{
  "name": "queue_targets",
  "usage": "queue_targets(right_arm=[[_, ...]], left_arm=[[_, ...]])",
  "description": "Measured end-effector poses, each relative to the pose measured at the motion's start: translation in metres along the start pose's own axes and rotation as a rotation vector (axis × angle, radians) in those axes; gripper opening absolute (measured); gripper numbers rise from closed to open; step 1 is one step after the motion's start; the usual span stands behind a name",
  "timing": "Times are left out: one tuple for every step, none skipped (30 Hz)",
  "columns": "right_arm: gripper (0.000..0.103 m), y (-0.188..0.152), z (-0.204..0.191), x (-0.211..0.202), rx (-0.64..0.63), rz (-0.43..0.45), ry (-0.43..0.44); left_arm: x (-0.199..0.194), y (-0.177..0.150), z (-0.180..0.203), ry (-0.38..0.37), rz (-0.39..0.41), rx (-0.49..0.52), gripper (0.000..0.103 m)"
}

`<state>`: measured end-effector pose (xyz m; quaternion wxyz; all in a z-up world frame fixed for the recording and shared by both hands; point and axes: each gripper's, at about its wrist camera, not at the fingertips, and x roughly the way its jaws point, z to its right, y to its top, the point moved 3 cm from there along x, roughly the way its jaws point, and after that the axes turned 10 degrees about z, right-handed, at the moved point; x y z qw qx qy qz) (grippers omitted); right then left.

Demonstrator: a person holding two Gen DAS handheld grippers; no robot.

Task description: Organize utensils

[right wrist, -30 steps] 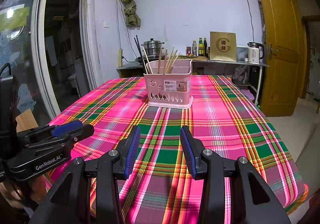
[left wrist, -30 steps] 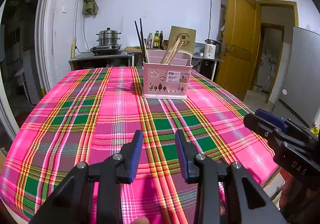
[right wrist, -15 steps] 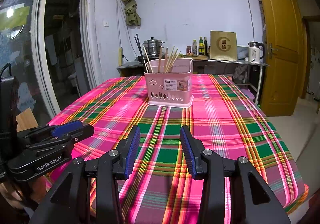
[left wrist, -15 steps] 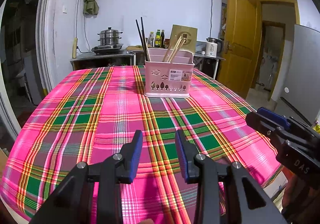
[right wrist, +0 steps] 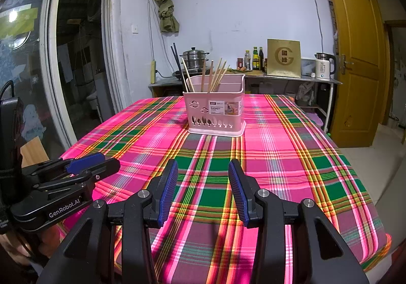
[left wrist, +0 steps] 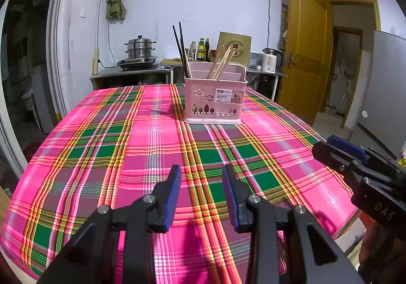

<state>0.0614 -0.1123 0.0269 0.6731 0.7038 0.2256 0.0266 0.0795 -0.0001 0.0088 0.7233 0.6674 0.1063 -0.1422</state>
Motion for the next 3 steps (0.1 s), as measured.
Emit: queue_targets(right_arm=[[0.042, 0.0000, 0.0000, -0.0001, 0.000, 0.001, 0.000], [0.042, 0.0001, -0.0001, 0.0000, -0.001, 0.001, 0.000], [0.042, 0.0000, -0.0001, -0.0002, -0.001, 0.001, -0.001]], left_arm=[[0.0002, 0.0001, -0.0004, -0.001, -0.001, -0.003, 0.035], [0.0004, -0.0002, -0.0001, -0.001, -0.001, -0.004, 0.035], [0.0004, -0.0002, -0.0001, 0.002, -0.001, -0.001, 0.035]])
